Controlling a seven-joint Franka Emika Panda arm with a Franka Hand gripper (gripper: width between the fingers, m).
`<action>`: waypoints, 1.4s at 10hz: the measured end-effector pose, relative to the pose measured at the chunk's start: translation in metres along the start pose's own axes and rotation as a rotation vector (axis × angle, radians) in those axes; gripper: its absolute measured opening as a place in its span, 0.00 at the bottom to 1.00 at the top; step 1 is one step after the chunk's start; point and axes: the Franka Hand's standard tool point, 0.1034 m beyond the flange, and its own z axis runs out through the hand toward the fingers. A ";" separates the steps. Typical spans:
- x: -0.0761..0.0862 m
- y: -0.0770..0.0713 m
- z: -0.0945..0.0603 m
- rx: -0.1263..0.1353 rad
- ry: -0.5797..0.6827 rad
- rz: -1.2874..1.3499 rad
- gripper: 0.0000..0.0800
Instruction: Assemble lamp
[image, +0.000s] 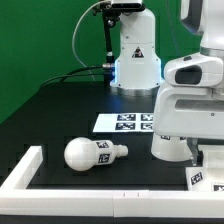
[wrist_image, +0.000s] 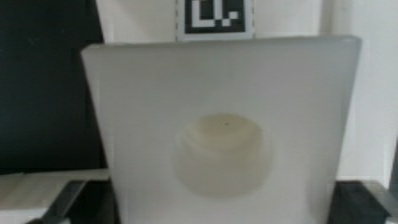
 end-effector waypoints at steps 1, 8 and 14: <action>0.000 0.000 0.000 0.000 -0.001 0.001 0.79; 0.023 0.074 -0.055 0.079 -0.074 0.096 0.87; 0.025 0.100 -0.061 0.067 -0.148 0.519 0.87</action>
Offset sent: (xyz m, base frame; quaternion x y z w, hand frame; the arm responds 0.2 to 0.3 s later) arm 0.0000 0.0000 0.0000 0.0000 0.0000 0.0000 1.0000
